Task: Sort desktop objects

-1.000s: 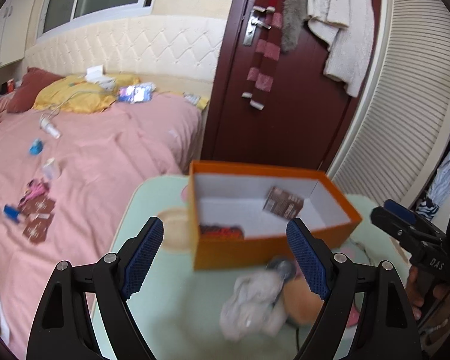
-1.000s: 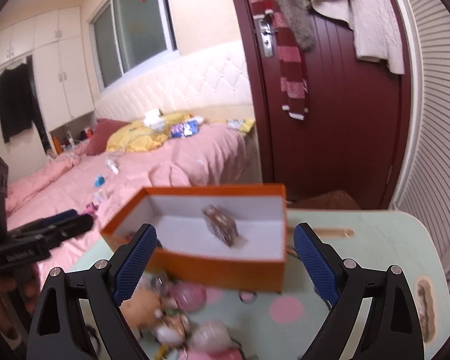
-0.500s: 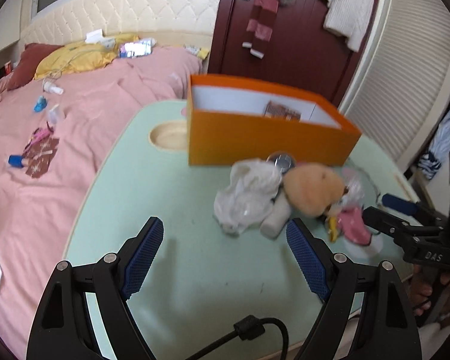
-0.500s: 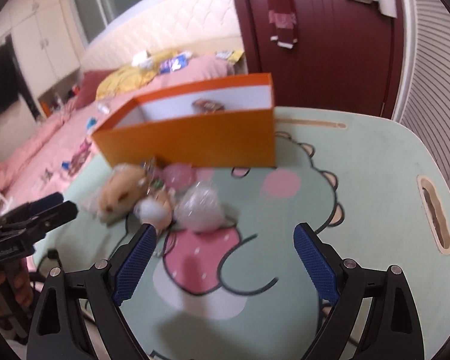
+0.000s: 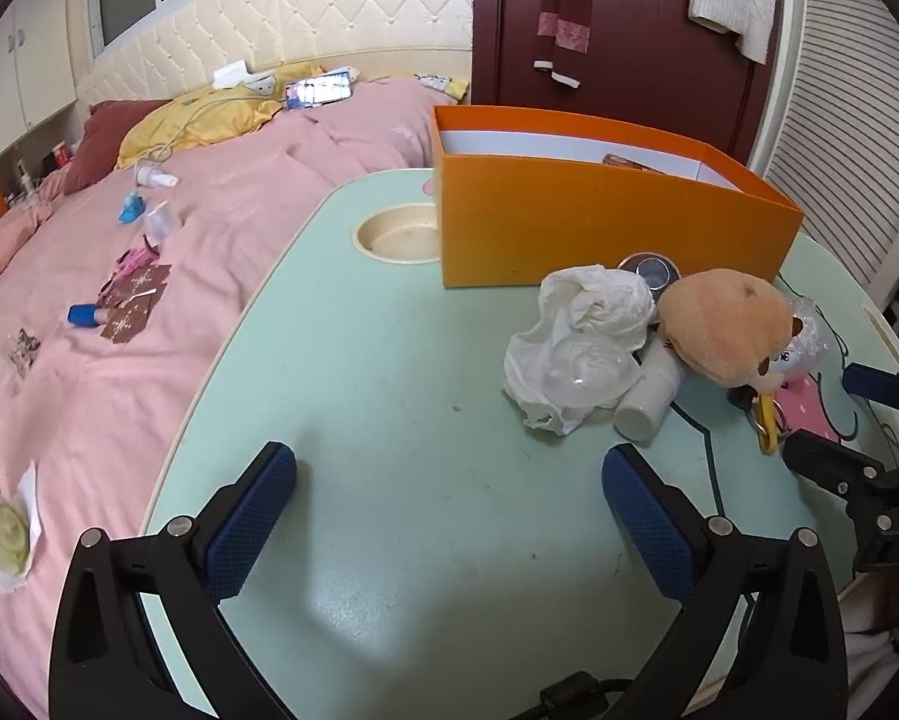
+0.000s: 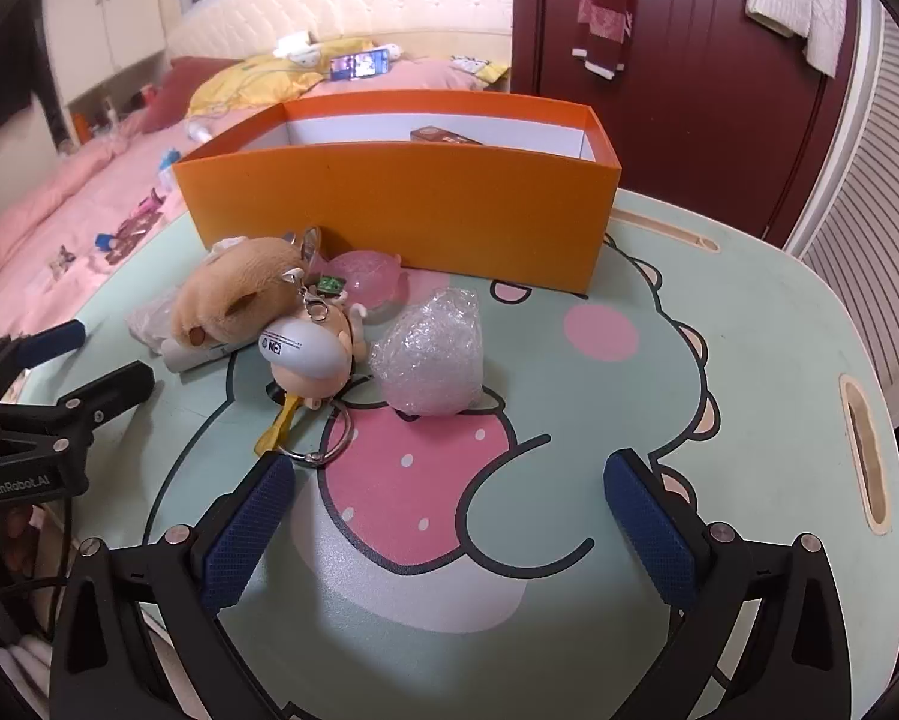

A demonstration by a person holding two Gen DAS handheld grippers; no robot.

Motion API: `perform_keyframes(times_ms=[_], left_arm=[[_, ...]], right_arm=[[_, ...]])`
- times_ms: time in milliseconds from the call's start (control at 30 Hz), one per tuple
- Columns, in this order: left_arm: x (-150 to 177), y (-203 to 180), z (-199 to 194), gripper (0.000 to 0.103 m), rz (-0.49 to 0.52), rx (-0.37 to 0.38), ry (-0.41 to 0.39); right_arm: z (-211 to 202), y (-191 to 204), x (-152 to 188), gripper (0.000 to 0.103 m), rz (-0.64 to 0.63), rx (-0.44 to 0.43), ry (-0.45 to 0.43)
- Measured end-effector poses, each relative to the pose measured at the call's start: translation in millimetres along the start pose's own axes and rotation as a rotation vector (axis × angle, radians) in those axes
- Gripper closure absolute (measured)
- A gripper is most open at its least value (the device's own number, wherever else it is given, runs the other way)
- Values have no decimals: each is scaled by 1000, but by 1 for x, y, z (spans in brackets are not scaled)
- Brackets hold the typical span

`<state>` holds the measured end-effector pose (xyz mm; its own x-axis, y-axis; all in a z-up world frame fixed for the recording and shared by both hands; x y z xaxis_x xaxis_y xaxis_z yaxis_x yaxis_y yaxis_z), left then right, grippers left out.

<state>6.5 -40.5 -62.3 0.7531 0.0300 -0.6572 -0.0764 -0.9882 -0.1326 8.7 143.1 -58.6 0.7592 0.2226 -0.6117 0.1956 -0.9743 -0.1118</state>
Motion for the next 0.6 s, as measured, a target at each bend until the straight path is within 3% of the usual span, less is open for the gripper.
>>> perform_keyframes(times_ms=[433,600], left_arm=[[-6,0,-3,1,3,-2,-2],[-6,-1,-3,1,3,-1,-3]], right_arm=[[-4,10,1,0,3,6,10],[-27,9,-9,0,74,-73,-80]])
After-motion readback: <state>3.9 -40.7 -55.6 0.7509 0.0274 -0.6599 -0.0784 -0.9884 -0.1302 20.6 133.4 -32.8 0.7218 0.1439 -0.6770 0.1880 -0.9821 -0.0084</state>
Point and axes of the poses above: each gripper's, at about its wrist camera, not at the fingertips, and z roughly the way its jaws point, y to its left, x to its underside, the point moved 8 cm from there along z, roughly the way its jaws point, and after that the axes turned 9 degrees about x, right-handed, at the moved point
